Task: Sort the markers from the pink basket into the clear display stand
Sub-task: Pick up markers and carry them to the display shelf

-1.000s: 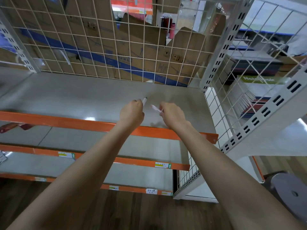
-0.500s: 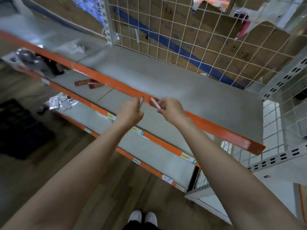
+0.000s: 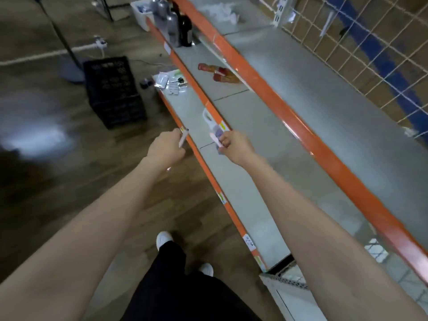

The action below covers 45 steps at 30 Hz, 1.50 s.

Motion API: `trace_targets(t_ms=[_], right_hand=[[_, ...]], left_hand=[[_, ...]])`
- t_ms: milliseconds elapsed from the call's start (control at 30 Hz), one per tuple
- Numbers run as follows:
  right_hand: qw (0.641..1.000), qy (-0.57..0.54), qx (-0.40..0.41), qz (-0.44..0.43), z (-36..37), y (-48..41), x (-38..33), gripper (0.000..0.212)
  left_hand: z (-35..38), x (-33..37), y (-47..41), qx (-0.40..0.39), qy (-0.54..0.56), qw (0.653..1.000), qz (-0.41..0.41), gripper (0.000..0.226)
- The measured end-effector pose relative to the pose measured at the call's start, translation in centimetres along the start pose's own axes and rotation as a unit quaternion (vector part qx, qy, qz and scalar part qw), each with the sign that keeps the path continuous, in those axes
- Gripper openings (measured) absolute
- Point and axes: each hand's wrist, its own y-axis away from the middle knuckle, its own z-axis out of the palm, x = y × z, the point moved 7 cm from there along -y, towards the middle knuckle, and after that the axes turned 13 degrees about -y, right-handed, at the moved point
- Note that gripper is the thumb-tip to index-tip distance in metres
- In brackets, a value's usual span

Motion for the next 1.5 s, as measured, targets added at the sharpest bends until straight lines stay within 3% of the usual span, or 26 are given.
trace_targets(t_ms=[200, 600, 933, 1167, 1500], right_hand=[[0.996, 0.037, -0.069, -0.044, 7.6, -4.3, -4.5, 0.014], [0.973, 0.080, -0.185, -0.111, 22.3, -11.8, -19.8, 0.018], [0.922, 0.112, -0.292, -0.229, 36.3, -15.7, -34.5, 0.017], [0.873, 0.136, -0.359, -0.301, 45.6, -19.1, -42.0, 0.013], [0.769, 0.158, -0.462, -0.413, 56.2, -21.2, -52.4, 0.011]], left_hand=[[-0.3, -9.1, 0.1, -0.007, 0.032, 0.994, -0.106, 0.026], [-6.0, -29.3, 1.4, 0.063, 0.067, 0.965, -0.248, 0.034], [-9.6, -44.5, 5.9, 0.114, 0.107, 0.915, -0.372, 0.031], [-11.1, -52.3, 6.7, 0.143, 0.123, 0.866, -0.464, 0.030], [-12.8, -61.0, 10.1, 0.184, 0.150, 0.746, -0.622, 0.034]])
